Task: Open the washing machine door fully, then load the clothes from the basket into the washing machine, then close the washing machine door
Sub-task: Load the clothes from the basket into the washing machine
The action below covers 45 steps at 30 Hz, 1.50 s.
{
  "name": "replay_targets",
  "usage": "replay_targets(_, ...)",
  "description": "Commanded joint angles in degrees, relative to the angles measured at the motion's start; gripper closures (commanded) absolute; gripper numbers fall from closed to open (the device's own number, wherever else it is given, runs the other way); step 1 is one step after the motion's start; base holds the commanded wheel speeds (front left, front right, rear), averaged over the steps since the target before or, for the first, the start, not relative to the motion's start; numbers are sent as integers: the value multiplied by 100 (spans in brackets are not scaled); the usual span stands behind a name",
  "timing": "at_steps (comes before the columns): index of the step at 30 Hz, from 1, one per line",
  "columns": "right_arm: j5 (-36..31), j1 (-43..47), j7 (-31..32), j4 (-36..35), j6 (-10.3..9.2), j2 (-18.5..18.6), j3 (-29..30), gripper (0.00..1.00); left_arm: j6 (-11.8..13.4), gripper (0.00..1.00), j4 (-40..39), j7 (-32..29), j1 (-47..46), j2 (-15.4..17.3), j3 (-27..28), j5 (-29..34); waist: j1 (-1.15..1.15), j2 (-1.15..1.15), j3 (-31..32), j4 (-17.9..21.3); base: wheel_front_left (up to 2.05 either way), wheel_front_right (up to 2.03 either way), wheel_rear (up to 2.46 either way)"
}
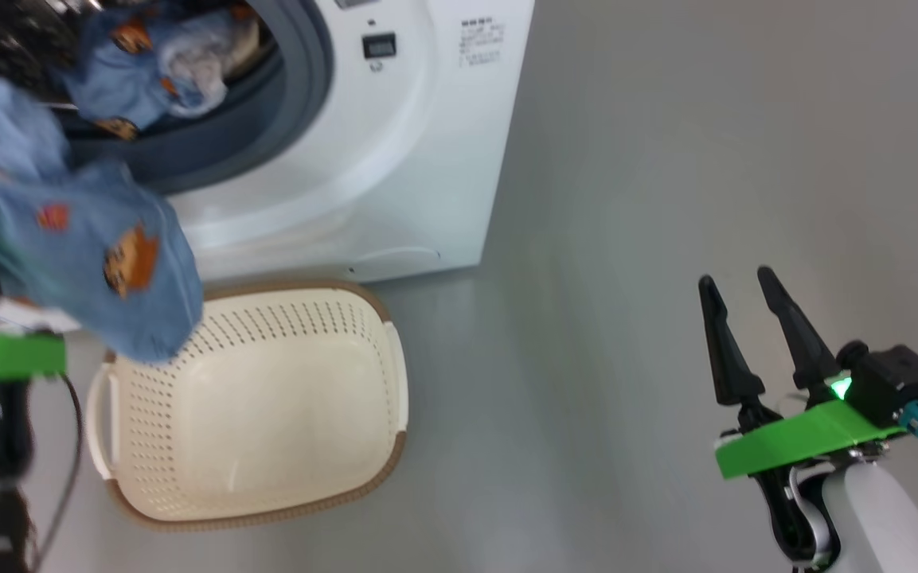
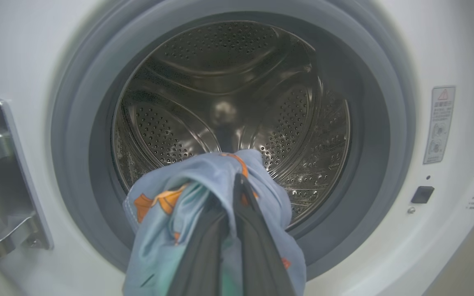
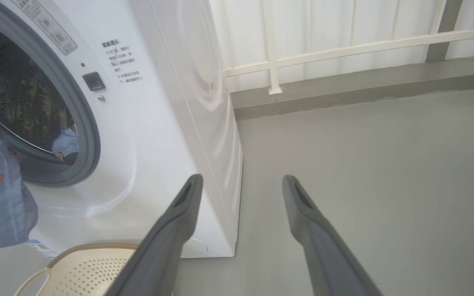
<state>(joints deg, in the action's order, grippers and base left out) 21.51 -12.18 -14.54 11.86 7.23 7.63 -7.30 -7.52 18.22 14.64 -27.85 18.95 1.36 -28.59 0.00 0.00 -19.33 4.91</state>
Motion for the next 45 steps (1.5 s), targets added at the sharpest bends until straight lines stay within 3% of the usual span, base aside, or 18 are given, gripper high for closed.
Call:
replay_targets(1,-70,-214,-46,-155,25,-16,-147,0,3,100,236,35,-642,380,86,-36,0,0,-539,236,0,0,0)
replay_targets(16,-108,-789,-46,-150,25,-338,-389,0,3,100,3041,-102,-3513,807,-750,-58,0,0,-1479,671,0,0,0)
replay_targets(27,-84,-957,-46,-127,25,-446,-597,0,3,100,4294,-335,-4806,1026,-1413,-194,0,0,-1808,970,0,0,0)
replay_targets(35,-78,-987,-46,-169,25,-468,-604,0,3,100,4080,20,-5582,1264,-1749,45,0,0,-1983,1042,0,0,0)
replay_targets(41,-20,-1069,-46,-215,25,-473,-635,0,95,100,2636,34,-5525,1421,-1119,520,0,0,-2117,1059,0,0,0)
replay_targets(45,26,-1090,-46,-225,25,-474,-678,0,75,100,2562,34,-5109,1348,-832,753,0,0,-2135,1060,0,0,0)
